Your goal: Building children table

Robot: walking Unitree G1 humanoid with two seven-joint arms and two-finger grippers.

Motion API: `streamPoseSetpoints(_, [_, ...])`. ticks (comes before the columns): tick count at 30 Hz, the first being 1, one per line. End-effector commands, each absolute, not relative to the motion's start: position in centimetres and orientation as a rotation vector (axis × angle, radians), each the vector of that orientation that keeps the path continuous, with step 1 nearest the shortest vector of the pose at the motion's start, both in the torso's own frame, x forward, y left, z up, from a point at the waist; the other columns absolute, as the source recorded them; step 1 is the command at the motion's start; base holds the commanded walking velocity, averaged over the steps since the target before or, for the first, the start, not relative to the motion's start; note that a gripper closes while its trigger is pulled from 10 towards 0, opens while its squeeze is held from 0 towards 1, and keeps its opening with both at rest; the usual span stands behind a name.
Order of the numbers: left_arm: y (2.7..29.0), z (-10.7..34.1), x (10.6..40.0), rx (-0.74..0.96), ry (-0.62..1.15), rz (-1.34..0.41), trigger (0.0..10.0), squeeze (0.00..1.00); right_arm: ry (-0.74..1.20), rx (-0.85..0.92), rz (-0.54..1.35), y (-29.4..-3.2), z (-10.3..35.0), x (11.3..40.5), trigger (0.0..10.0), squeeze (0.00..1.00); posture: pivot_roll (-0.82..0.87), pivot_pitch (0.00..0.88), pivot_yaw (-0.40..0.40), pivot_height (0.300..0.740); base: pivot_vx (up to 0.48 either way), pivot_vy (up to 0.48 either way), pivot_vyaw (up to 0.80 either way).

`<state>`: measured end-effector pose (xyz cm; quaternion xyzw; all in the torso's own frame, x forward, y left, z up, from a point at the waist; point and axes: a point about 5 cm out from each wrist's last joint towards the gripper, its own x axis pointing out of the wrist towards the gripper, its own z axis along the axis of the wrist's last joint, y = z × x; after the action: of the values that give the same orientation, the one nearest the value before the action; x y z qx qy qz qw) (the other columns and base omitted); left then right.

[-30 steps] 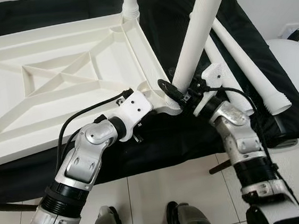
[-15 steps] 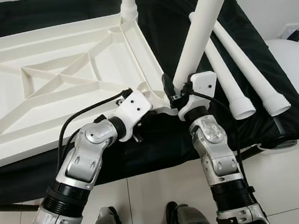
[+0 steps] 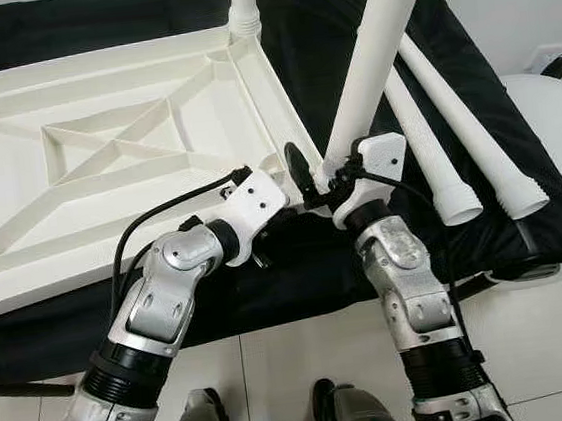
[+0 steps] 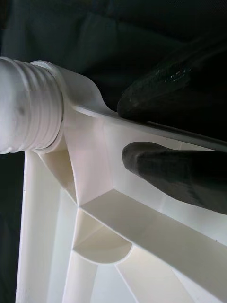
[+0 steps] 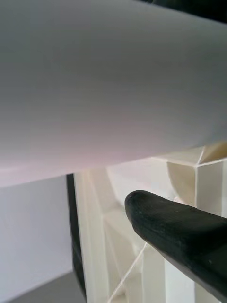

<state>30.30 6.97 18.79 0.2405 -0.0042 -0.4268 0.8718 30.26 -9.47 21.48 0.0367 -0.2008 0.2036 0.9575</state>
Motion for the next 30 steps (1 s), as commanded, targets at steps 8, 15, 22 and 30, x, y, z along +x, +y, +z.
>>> streamPoseSetpoints(8, [7.0, 16.5, 30.3, 0.491, 0.086, -0.876, 10.0, 0.00, -0.385, 0.000, 0.690, -12.6, 22.6, 30.7, 10.0, 0.00, 0.09, 0.253, -0.050, 0.740, 0.000, 0.000, 0.00])
streamPoseSetpoints(15, [6.9, 16.7, 30.4, 0.491, 0.081, -0.879, 10.0, 0.00, -0.303, -0.065, 0.858, -14.3, 21.9, 31.3, 10.0, 0.00, 0.09, 0.252, -0.045, 0.740, 0.000, 0.000, 0.00])
streamPoseSetpoints(22, [6.6, 16.7, 30.4, 0.489, 0.077, -0.884, 10.0, 0.00, -0.197, -0.095, 1.014, -15.0, 20.3, 32.3, 10.0, 0.00, 0.08, 0.251, -0.040, 0.740, 0.000, 0.000, 0.00])
streamPoseSetpoints(30, [6.5, 16.7, 30.4, 0.491, 0.076, -0.889, 10.0, 0.00, -0.212, -0.109, 1.006, -15.4, 20.6, 34.1, 10.0, 0.00, 0.09, 0.249, -0.040, 0.740, 0.000, 0.000, 0.00])
